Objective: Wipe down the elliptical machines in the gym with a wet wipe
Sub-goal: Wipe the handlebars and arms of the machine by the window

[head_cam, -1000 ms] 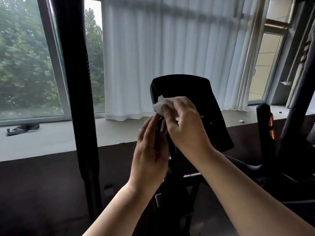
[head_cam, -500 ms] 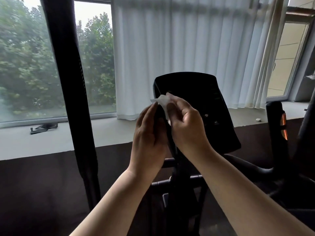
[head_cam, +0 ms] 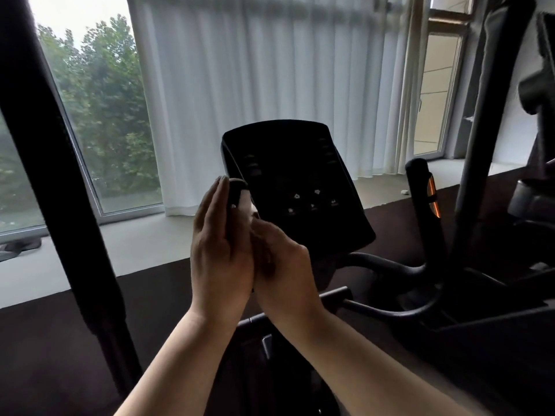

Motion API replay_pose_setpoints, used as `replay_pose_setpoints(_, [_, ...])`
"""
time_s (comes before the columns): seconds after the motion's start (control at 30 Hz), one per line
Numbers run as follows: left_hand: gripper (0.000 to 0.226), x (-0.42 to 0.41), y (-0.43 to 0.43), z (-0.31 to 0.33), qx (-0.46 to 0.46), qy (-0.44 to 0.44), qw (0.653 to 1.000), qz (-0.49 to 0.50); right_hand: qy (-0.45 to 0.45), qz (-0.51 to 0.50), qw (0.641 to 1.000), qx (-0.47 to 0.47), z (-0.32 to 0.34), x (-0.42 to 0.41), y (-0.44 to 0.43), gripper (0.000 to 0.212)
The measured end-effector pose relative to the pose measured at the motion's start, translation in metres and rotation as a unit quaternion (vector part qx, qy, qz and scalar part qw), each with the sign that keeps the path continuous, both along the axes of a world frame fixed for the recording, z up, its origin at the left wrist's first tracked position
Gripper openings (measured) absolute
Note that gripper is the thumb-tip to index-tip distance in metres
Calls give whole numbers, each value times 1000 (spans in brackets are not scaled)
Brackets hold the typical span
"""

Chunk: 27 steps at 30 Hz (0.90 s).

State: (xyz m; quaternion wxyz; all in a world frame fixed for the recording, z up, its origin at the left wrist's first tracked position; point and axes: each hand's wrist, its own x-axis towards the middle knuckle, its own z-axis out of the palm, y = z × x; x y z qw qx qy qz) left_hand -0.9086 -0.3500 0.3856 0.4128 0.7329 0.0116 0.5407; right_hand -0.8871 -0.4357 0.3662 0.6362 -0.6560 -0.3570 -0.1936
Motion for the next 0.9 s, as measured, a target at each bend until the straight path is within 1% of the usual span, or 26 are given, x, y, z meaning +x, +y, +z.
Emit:
replay_pose_setpoints(0.03, [42,-1,-1,-2,5,1,1000,0,-2,6,1000,-19,-10,-2,-3,24])
replay_pose_setpoints(0.13, [45,-2,-7,-10,37,-10,999,32,-20,41,995,-91,-31,-4,-17,15])
replay_pose_setpoints(0.23, [49,-1,-17,-17,42,-37,997,50,-33,67,987,-141,-35,2,-29,12])
replay_pose_setpoints(0.33, [51,-4,-18,-32,54,-61,995,64,-21,91,984,-151,-42,-5,-29,15])
replay_pose_setpoints(0.4, [53,-6,-16,-39,54,-60,994,76,1,109,979,-170,-52,-11,-29,22])
replay_pose_setpoints(0.43, [52,-7,-17,-42,59,-62,993,79,-9,115,973,-200,-56,-11,-30,24])
replay_pose_setpoints(0.47, [51,-7,-19,-45,67,-65,992,82,-30,119,959,-256,-60,-8,-33,24])
replay_pose_setpoints(0.5, [50,-6,-23,-47,77,-67,991,84,-45,136,933,-329,-61,-5,-37,23])
replay_pose_setpoints(0.53, [50,-3,-27,-49,85,-65,990,87,-47,155,910,-381,-63,2,-43,22])
replay_pose_setpoints(0.57, [51,0,-32,-51,90,-61,989,96,-47,157,909,-384,-62,9,-51,24])
replay_pose_setpoints(0.63, [52,7,-42,-54,98,-61,986,124,-28,114,940,-321,-56,22,-69,30])
replay_pose_setpoints(0.7, [52,15,-56,-55,118,-68,982,132,-3,51,976,-210,-44,42,-94,27])
replay_pose_setpoints(0.73, [51,20,-66,-55,133,-66,981,123,1,8,987,-159,-37,54,-107,26])
replay_pose_setpoints(0.8, [50,36,-90,-53,161,-61,982,76,-10,-68,991,-111,-22,78,-135,26])
replay_pose_setpoints(0.9, [44,69,-128,-51,151,-69,986,-20,-25,-119,990,-74,1,103,-171,30])
